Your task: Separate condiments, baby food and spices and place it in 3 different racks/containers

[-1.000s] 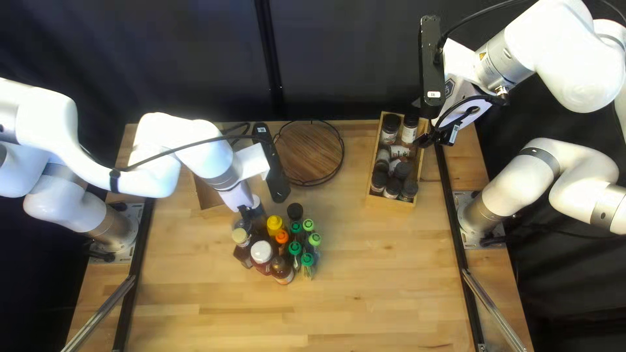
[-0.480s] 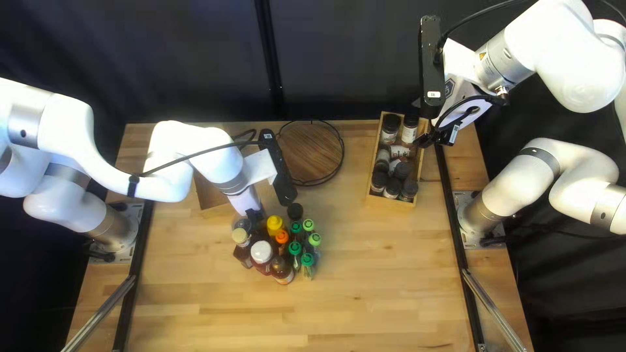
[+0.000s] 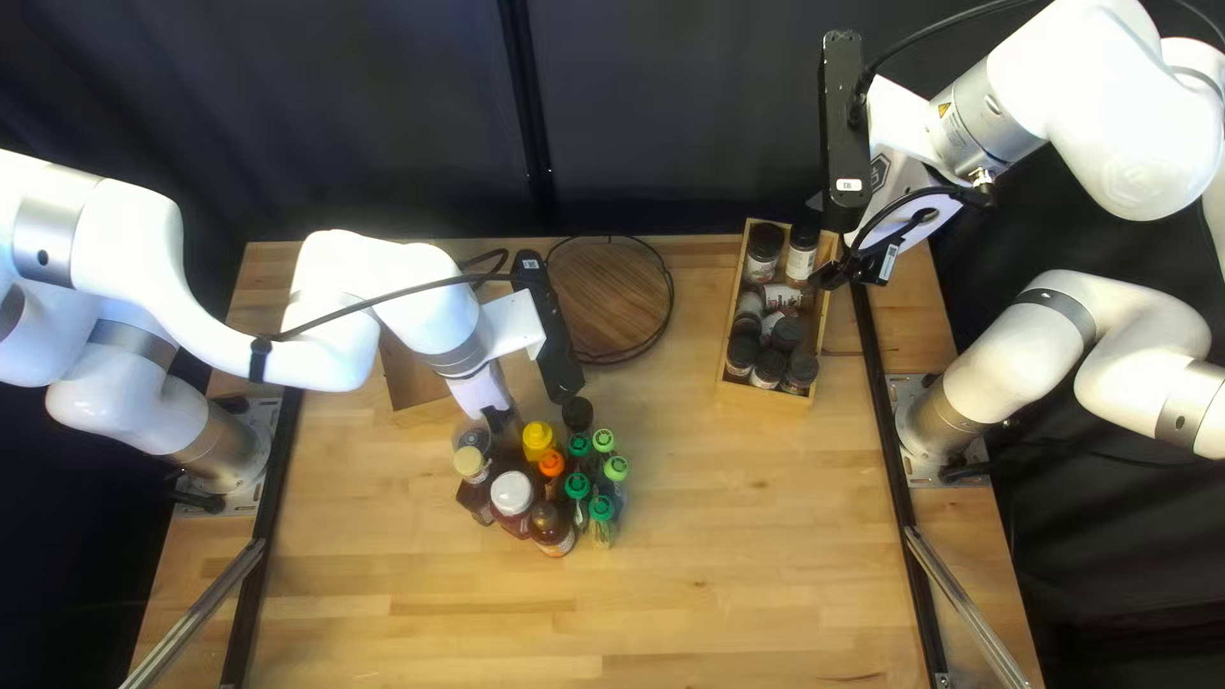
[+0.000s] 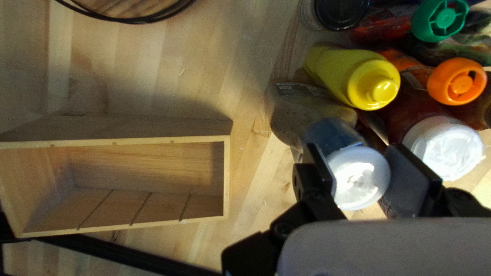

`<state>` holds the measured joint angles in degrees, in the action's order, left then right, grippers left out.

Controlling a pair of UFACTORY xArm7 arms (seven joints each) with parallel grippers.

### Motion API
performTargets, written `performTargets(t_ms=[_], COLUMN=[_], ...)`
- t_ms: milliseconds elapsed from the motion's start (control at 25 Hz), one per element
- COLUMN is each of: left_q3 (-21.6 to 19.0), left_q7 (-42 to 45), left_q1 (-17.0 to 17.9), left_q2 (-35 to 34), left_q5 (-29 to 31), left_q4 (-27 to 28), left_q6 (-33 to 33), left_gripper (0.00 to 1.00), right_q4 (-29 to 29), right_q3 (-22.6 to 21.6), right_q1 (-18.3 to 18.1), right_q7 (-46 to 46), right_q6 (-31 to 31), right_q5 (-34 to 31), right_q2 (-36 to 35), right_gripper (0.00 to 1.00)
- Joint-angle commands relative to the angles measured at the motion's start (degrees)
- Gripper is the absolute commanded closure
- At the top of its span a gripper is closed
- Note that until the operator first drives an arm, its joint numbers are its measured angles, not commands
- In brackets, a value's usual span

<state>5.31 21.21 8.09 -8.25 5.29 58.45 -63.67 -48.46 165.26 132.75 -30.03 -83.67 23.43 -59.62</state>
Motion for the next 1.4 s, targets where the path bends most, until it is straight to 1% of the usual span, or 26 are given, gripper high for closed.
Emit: performTargets(t_ms=[40, 200, 320, 480, 640, 760, 920, 1200, 1400], left_q3=[0.65, 1.78, 2.6, 4.63, 7.69, 10.44, 12.26, 13.56, 14.21], left_q7=[-2.43, -5.59, -7.87, -13.16, -21.0, -28.83, -35.78, -43.21, -46.02], left_q1=[-0.52, -1.49, -2.17, -3.35, -5.11, -7.06, -8.87, -11.32, -12.93], left_q2=[-0.35, -1.23, -1.06, -0.75, 1.35, 3.8, 8.43, 14.58, 17.27], left_q5=[0.83, 2.14, 3.06, 3.31, 2.12, 0.43, -2.07, -5.34, -7.07], left_q4=[4.53, 10.13, 14.11, 17.22, 18.84, 19.32, 21.61, 24.58, 23.91], left_q6=[-4.78, -11.01, -14.5, -16.14, -14.19, -10.77, -7.78, -4.11, -0.85], left_gripper=[1.0, 1.0, 1.0, 1.0, 1.0, 1.0, 1.0, 1.0, 1.0], right_q4=[0.0, 0.0, 0.0, 0.0, 0.0, 0.0, 0.0, 0.0, 0.0], right_q3=[0.0, 0.0, 0.0, 0.0, 0.0, 0.0, 0.0, 0.0, 0.0], right_q1=[0.0, 0.0, 0.0, 0.0, 0.0, 0.0, 0.0, 0.0, 0.0], right_q7=[0.0, 0.0, 0.0, 0.0, 0.0, 0.0, 0.0, 0.0, 0.0], right_q6=[0.0, 0.0, 0.0, 0.0, 0.0, 0.0, 0.0, 0.0, 0.0], right_q5=[0.0, 0.0, 0.0, 0.0, 0.0, 0.0, 0.0, 0.0, 0.0], right_q2=[0.0, 0.0, 0.0, 0.0, 0.0, 0.0, 0.0, 0.0, 0.0], right_gripper=[0.0, 0.0, 0.0, 0.0, 0.0, 0.0, 0.0, 0.0, 0.0])
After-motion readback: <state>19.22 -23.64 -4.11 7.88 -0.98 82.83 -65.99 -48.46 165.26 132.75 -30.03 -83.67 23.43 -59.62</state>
